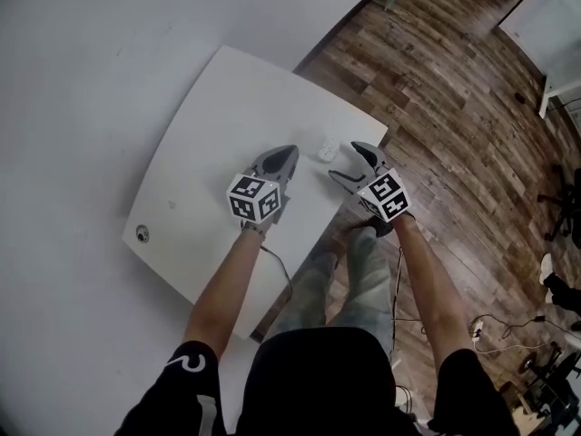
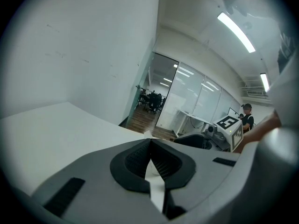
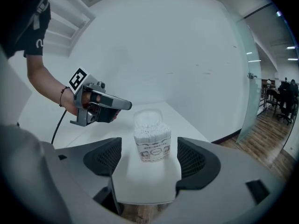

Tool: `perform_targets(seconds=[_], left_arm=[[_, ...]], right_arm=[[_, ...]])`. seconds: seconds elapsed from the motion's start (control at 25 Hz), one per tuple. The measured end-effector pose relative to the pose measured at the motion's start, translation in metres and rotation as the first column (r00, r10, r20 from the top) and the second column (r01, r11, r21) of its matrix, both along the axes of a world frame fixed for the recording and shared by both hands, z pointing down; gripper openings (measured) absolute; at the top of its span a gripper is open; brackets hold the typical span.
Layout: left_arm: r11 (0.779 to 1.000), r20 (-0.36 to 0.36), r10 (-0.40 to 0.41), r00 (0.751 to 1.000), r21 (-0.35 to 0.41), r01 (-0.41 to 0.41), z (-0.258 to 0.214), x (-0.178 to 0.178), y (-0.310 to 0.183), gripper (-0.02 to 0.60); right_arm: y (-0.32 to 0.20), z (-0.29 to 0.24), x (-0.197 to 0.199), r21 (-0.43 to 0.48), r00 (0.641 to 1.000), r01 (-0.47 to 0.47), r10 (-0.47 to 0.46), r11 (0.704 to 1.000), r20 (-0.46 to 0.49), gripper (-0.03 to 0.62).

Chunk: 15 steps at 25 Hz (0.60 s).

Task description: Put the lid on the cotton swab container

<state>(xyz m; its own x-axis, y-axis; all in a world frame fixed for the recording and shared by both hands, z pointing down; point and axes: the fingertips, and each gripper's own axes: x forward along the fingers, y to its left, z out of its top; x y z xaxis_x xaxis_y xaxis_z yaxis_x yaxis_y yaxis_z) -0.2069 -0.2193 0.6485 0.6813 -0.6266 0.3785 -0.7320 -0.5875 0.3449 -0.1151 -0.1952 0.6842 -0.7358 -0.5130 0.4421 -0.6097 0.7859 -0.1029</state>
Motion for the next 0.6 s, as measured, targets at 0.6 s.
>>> perform_targets(seconds=[0.6], left_arm=[[0.999, -0.042, -0.035, 0.998, -0.011, 0.034, 0.005, -0.008, -0.008, 0.026]], right_arm=[[-0.015, 0.026, -0.015, -0.028, 0.998, 0.043, -0.044, 0.999, -0.048, 0.385]])
